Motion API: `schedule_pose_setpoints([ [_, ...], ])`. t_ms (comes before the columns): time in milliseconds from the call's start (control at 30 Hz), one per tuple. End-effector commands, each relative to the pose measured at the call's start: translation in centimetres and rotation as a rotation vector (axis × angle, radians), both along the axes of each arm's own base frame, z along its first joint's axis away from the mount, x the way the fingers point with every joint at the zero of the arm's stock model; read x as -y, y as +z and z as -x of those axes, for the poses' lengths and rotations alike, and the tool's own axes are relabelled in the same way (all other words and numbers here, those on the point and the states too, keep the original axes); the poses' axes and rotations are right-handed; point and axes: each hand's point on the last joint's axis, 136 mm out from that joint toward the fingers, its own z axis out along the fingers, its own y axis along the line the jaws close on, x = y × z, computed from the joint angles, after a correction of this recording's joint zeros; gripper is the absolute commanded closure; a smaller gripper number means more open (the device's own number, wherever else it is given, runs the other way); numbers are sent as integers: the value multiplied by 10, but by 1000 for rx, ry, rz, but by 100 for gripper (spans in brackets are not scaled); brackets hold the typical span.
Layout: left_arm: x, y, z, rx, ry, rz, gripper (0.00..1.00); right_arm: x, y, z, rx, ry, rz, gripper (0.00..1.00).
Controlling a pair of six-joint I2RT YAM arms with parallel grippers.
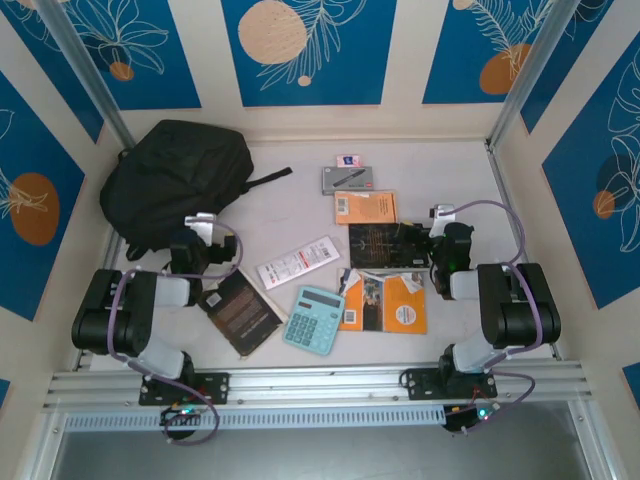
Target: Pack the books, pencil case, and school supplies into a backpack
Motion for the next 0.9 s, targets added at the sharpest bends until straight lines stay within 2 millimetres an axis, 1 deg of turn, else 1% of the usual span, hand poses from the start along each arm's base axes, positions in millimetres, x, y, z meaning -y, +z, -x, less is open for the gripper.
schedule_pose_setpoints([
  [0,0,14,-8,48,-10,-3,0,-11,11,-3,22,90,-26,1],
  [100,0,14,-8,44,-10,-3,0,-9,12,0,37,110,-62,1],
  [167,0,14,-8,44,-10,-3,0,-20,12,0,29,169,-49,1],
  [867,5,14,-7,51,-15,-32,0,-21,13,1,33,183,-49,1],
])
